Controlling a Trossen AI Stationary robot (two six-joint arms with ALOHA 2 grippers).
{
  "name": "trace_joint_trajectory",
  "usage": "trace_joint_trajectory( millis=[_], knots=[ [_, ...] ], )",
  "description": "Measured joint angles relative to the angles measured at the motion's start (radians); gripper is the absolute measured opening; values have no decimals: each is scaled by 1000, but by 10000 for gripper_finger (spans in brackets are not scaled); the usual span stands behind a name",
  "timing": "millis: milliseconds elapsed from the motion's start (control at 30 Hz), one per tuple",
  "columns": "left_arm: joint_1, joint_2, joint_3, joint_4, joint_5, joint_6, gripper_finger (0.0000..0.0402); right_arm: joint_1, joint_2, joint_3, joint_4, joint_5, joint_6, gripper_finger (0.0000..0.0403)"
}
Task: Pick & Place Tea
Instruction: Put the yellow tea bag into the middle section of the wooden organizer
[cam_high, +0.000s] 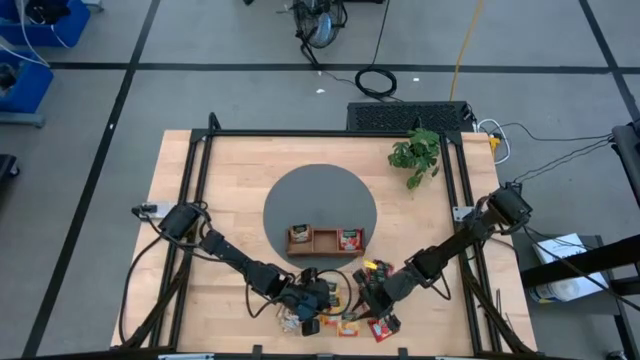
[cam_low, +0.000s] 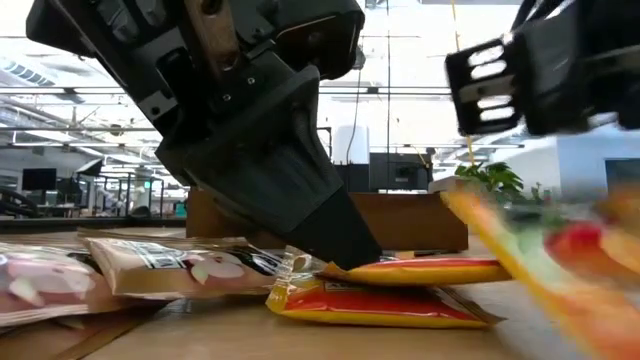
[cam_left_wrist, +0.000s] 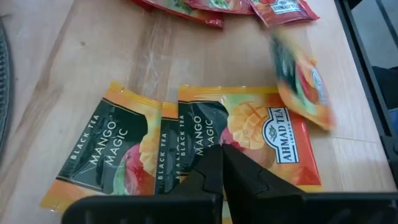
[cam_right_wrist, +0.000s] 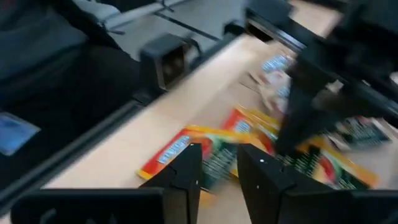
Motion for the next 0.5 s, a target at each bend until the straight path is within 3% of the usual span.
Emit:
trace_joint_trajectory(
  millis=[300,500],
  knots=[
    [0,1,0,8,-8,-2,18,43,0,0,24,32,8,76],
    [0,2,0,8,-10,-1,18,33,43,0,30,70,55,90]
  ],
)
